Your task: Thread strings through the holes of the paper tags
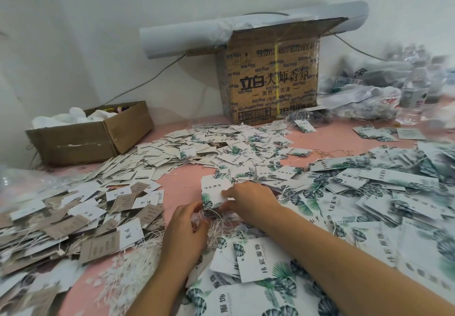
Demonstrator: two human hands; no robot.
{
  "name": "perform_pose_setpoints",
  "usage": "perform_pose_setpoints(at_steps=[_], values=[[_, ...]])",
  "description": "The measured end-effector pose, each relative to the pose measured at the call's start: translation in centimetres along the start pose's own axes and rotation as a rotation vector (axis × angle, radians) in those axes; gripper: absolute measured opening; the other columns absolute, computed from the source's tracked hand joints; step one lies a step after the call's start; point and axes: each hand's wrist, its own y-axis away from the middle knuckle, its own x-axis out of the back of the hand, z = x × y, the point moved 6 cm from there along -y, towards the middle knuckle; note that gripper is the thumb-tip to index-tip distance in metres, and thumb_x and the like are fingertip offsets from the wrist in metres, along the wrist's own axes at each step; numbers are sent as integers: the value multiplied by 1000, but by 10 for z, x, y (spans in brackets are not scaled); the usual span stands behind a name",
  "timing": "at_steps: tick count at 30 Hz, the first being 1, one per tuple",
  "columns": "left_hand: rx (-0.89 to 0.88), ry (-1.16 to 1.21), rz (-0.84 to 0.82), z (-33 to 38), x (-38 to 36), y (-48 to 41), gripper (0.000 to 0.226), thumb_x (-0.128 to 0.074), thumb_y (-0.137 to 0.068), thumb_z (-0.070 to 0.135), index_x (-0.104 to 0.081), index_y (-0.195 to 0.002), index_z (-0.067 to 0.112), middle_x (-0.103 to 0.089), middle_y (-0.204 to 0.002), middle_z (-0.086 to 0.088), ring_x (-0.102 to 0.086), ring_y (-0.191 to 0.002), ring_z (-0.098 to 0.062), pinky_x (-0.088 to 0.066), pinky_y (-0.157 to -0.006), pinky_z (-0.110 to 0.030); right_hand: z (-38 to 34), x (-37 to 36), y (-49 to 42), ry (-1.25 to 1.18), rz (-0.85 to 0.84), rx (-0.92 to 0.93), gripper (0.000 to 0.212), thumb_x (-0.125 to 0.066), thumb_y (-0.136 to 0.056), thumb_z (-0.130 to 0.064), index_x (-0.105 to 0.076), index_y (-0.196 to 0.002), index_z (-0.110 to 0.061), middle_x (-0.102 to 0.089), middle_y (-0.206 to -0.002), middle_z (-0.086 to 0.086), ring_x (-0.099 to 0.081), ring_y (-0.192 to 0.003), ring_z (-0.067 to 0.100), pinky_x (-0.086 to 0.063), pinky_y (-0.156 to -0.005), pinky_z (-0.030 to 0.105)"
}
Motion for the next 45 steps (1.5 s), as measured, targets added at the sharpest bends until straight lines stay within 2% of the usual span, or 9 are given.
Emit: perform_pose_setpoints(at_steps=[8, 12, 16, 19, 24, 28, 32, 38, 45], values=[[2, -13, 4, -1, 0, -2, 43, -59, -92, 22, -49, -134, 20, -50, -126, 2, -57, -90, -13, -44, -82, -29, 1, 0, 0, -46, -40, 30, 26, -46, -96, -37, -64, -112, -25, -66, -106, 1, -59, -97, 22, -42, -75, 31], [-20, 2, -4, -1, -1, -1, 42, -55, -93, 26, -48, -134, 20, -50, -125, 2, -58, -93, -19, -48, -84, -33, -8, 12, 3, 111, 115, 180, 31, -37, -100, -37, -58, -105, -15, -47, -61, -7, -46, -53, 13, -42, -58, 27], [-46, 180, 37, 7, 4, 2, 55, -35, -87, 55, -33, -137, 31, -49, -116, 8, -58, -84, -5, -49, -62, -22, -19, 31, 14, 291, 381, 240, 13, -59, -89, -17, -48, -81, -17, -23, -46, -9, -13, -36, 9, -11, -40, 16], [-40, 403, 65, 10, 9, 8, 52, -24, -79, 65, -33, -128, 53, -52, -114, 13, -54, -98, -3, -50, -77, -35, -26, 37, 21, 420, 438, 258, 31, -77, -66, -27, -45, -62, -27, -9, -45, -6, -14, -36, 6, -17, -30, 16], [116, 671, 70, 1, 13, 4, 38, -36, -87, 53, -63, -107, 37, -61, -110, 11, -56, -100, -6, -45, -80, -26, -41, 26, 33, 177, 440, 669, 11, -71, -80, -23, -66, -72, -15, -45, -42, -7, -41, -33, 10, -39, -36, 16], [193, 774, 151, -11, 15, 1, 12, -59, -88, 18, -69, -92, 25, -68, -97, 4, -62, -89, -13, -53, -73, -26, -9, 29, 13, -22, 272, 193, 50, -30, -95, -54, -52, -125, -21, -65, -75, -3, -59, -64, 13, -45, -64, 23], [220, 789, 177, -20, 14, -1, 21, -63, -85, 4, -70, -88, 23, -70, -97, 0, -64, -96, -17, -51, -84, -34, 42, 15, 5, 96, 135, -217, 27, -41, -97, -32, -60, -99, -12, -63, -87, 0, -58, -80, 20, -44, -67, 28], [199, 759, 172, -21, 13, -2, 23, -65, -83, 0, -70, -87, 22, -70, -95, 4, -64, -95, -12, -50, -83, -29, 50, -8, 6, 87, -95, -339, 42, -51, -88, -51, -38, -71, -15, -41, -67, -4, -49, -76, 20, -46, -70, 31], [186, 738, 165, -18, 14, -1, 22, -65, -83, 0, -69, -87, 21, -70, -96, 3, -63, -96, -13, -50, -85, -33, 52, -9, 5, 84, -104, -388, 38, -48, -89, -50, -55, -97, -13, -52, -86, 0, -58, -92, 22, -42, -71, 32]])
